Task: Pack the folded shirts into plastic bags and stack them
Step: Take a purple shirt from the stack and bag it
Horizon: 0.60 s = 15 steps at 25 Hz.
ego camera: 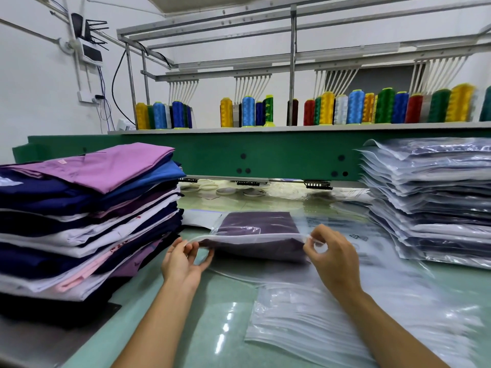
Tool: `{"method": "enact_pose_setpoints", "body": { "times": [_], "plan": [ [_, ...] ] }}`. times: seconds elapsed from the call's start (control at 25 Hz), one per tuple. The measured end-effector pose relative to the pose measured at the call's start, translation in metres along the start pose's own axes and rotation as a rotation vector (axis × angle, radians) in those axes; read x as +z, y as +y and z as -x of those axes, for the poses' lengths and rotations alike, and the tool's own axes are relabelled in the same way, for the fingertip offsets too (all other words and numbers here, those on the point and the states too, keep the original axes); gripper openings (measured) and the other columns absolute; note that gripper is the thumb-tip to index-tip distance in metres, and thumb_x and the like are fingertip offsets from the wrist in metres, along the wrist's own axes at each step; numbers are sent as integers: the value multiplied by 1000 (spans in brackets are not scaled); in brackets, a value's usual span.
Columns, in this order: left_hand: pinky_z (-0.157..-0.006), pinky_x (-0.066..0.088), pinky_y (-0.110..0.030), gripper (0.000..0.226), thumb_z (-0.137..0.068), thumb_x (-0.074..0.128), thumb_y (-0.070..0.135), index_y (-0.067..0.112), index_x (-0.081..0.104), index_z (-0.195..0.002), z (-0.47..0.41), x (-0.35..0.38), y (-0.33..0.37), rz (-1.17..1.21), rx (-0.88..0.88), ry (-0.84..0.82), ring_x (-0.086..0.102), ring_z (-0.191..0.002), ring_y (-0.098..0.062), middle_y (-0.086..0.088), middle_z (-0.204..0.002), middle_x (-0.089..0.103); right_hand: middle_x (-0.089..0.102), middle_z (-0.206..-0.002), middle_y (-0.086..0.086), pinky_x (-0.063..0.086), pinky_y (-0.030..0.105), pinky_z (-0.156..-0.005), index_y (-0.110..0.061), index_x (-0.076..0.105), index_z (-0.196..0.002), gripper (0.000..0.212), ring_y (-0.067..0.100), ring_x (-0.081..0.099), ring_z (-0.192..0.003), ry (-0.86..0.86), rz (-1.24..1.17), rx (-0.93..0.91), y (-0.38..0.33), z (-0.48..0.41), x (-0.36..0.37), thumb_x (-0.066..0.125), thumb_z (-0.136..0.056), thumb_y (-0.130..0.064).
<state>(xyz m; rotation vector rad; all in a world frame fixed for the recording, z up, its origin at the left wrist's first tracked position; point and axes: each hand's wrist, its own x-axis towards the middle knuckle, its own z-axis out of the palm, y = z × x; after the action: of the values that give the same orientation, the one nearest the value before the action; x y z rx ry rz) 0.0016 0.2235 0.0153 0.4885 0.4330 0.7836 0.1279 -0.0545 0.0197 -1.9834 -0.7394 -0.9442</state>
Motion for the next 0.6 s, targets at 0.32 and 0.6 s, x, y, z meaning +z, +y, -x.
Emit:
{"method": "enact_pose_setpoints", "body": {
  "times": [0.32, 0.6],
  "plan": [
    [-87, 54, -60, 34, -96, 62, 43, 12, 50, -97, 11, 14, -10, 80, -62, 37, 60, -81, -19, -8, -89, 53, 51, -62, -5, 40, 36, -46, -19, 45, -73, 31, 19, 49, -54, -7, -85, 3, -4, -1, 2, 73, -79, -7],
    [-73, 57, -67, 52, -87, 76, 29, 15, 49, -130, 48, 71, -62, -353, -245, -60, 55, -112, -44, -15, -120, 53, 46, -64, -6, 38, 35, -47, -21, 42, -71, 26, 15, 44, -61, -56, -135, -66, -22, 2, 3, 67, -73, -13]
  ]
}}
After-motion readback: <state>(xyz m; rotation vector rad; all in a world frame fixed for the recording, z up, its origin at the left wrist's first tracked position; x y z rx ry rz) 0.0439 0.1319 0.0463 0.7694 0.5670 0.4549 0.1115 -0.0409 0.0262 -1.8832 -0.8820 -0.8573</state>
